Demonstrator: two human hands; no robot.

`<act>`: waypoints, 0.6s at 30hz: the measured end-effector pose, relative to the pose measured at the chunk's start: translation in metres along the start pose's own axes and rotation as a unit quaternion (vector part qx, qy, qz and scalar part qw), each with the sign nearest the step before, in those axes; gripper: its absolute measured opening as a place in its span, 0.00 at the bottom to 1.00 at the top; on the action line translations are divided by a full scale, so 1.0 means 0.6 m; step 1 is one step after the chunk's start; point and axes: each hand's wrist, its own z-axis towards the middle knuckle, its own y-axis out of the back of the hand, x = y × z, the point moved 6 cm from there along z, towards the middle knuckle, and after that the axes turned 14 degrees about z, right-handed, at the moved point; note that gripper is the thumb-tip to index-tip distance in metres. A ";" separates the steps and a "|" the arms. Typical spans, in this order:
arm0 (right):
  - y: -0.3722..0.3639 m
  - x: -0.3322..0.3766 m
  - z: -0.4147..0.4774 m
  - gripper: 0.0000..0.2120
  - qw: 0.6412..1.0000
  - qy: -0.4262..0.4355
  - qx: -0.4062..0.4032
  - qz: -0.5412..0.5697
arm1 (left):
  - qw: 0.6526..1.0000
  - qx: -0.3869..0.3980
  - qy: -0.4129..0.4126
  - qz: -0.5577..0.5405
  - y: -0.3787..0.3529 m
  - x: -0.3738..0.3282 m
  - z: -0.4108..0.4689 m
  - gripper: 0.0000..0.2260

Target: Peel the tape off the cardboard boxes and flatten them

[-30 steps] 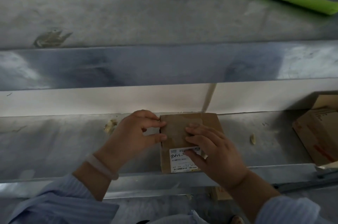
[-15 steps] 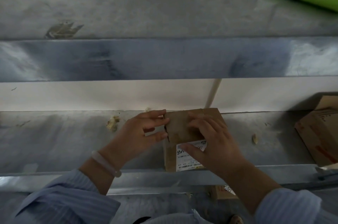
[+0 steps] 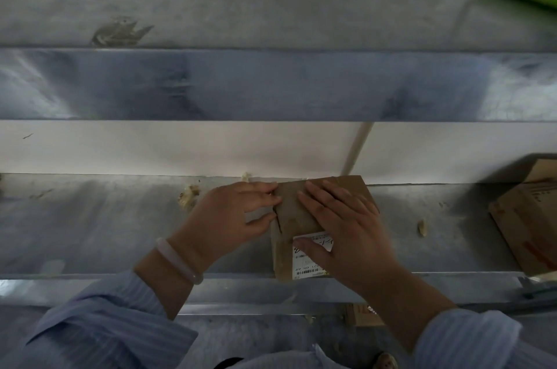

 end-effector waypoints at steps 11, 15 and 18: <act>0.000 -0.003 0.001 0.30 1.000 -0.005 -0.014 0.003 | 0.988 -0.049 -0.038 0.139 -0.009 -0.043 -0.009 0.07; 0.003 -0.003 -0.002 0.30 1.000 0.000 -0.024 -0.003 | 0.998 -0.041 0.008 0.042 -0.021 -0.038 -0.007 0.08; 0.001 0.000 -0.005 0.28 1.000 0.000 -0.020 -0.015 | 0.997 -0.038 0.062 -0.027 -0.032 -0.026 -0.008 0.07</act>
